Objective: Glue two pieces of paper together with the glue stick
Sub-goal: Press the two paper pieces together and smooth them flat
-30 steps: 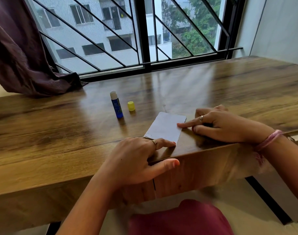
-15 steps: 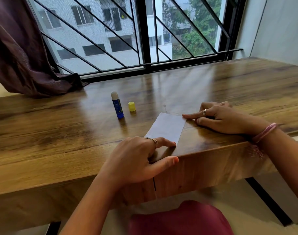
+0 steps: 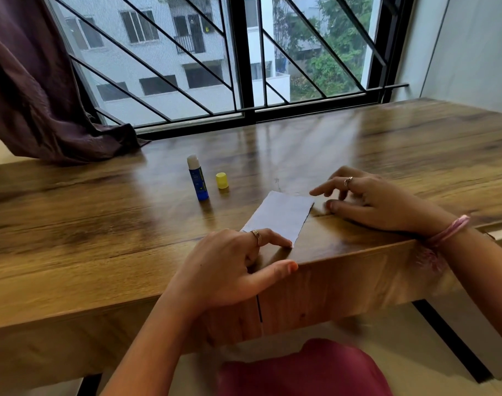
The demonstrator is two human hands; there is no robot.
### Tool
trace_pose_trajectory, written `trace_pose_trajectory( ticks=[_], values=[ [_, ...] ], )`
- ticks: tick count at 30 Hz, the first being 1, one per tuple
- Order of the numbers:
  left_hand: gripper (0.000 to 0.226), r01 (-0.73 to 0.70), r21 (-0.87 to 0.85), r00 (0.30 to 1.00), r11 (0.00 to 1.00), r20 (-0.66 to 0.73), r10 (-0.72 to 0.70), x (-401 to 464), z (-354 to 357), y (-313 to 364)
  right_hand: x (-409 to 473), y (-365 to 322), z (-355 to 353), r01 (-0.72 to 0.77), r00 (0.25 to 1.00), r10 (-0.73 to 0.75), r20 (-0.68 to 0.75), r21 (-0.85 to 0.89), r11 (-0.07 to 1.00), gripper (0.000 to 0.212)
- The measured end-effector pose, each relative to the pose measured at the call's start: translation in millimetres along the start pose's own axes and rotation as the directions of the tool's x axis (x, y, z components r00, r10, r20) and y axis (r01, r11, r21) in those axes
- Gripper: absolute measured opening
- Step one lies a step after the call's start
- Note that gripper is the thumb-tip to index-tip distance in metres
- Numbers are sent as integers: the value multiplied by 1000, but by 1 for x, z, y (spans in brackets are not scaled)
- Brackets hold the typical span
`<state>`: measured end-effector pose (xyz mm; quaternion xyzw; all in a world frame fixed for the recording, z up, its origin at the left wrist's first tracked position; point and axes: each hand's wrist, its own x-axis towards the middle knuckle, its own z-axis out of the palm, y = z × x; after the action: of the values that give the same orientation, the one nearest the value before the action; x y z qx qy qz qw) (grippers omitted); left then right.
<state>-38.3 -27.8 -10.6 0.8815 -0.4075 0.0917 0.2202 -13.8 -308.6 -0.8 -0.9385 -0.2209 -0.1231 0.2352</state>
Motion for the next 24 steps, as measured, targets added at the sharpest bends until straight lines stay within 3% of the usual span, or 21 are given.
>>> trace_pose_trajectory(
  ticks=[4, 10, 14, 20, 24],
  values=[
    [40, -2, -9, 1000, 1000, 4, 2, 1, 0, -1, 0, -22, 10, 125, 992, -123, 40, -46, 991, 27],
    [39, -3, -17, 1000, 1000, 12, 3, 0, -1, -1, 6, -41, 24, 234, 946, -207, 248, -84, 969, 44],
    [41, 11, -61, 1000, 998, 30, -9, 1, -1, -2, 11, -41, 27, 195, 908, -150, 391, -78, 978, 47],
    [33, 47, -315, 998, 948, -11, -54, 0, -9, -9, 17, -39, 30, 128, 905, -49, 423, -160, 979, 48],
    [25, 101, -359, 987, 928, -83, -139, 3, -12, -15, 24, -41, 33, 41, 900, 40, 435, -177, 983, 50]
  ],
)
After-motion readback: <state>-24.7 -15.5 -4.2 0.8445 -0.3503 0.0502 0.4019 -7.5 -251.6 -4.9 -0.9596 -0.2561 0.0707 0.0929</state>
